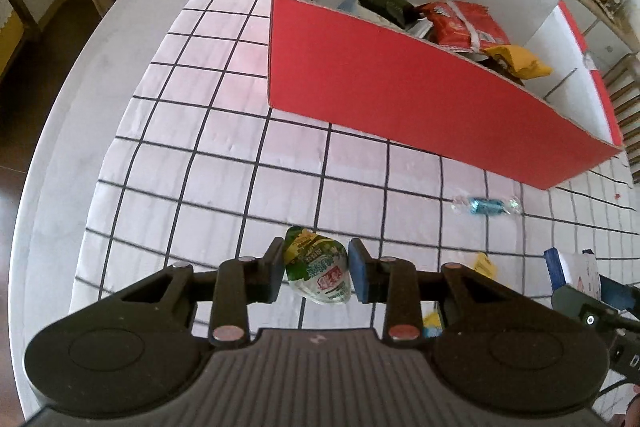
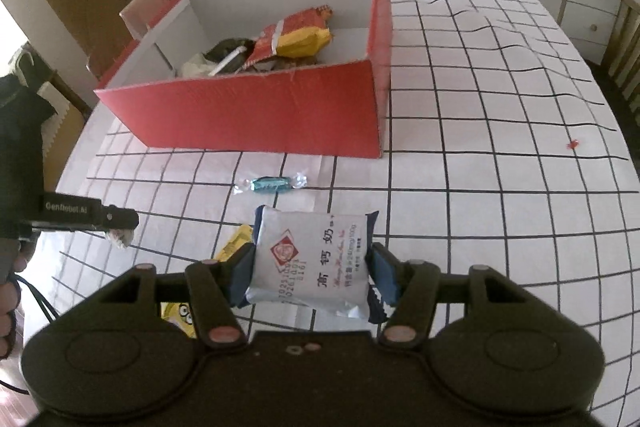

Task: Organize snacks
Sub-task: 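Carry the green pouch and milk packet with both grippers over the red box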

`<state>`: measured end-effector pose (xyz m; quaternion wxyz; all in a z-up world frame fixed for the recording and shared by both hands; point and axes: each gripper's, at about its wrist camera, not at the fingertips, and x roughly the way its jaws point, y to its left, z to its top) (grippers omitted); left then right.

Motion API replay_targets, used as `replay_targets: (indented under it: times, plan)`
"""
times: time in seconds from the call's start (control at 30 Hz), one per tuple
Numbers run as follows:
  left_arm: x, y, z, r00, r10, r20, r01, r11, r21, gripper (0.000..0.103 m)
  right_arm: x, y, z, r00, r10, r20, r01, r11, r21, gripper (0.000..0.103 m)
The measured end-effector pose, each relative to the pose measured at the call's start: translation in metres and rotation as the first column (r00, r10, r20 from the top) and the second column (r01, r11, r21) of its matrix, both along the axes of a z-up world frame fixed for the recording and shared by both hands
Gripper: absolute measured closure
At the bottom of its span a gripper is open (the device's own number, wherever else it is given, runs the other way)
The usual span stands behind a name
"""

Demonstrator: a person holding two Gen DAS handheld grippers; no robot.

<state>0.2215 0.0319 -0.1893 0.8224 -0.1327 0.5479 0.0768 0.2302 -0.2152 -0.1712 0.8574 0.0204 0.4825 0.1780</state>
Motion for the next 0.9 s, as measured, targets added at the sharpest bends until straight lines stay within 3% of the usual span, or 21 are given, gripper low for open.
replay_targets:
  times: [0.37,0.9]
  plan:
    - [-0.023,-0.005,0.044,0.996,-0.032,0.083,0.035,0.999,-0.035,0.070,-0.017,-0.002,0.044,0.995,0.023,0.094,-0.026,0.999,0.024,0.044]
    - [-0.007,-0.019,0.114,0.965,-0.091,0.244,0.091,0.996,0.011,0.070,0.007,0.013,0.091,0.973,0.065,0.222,-0.065,0.998,-0.010,0.044]
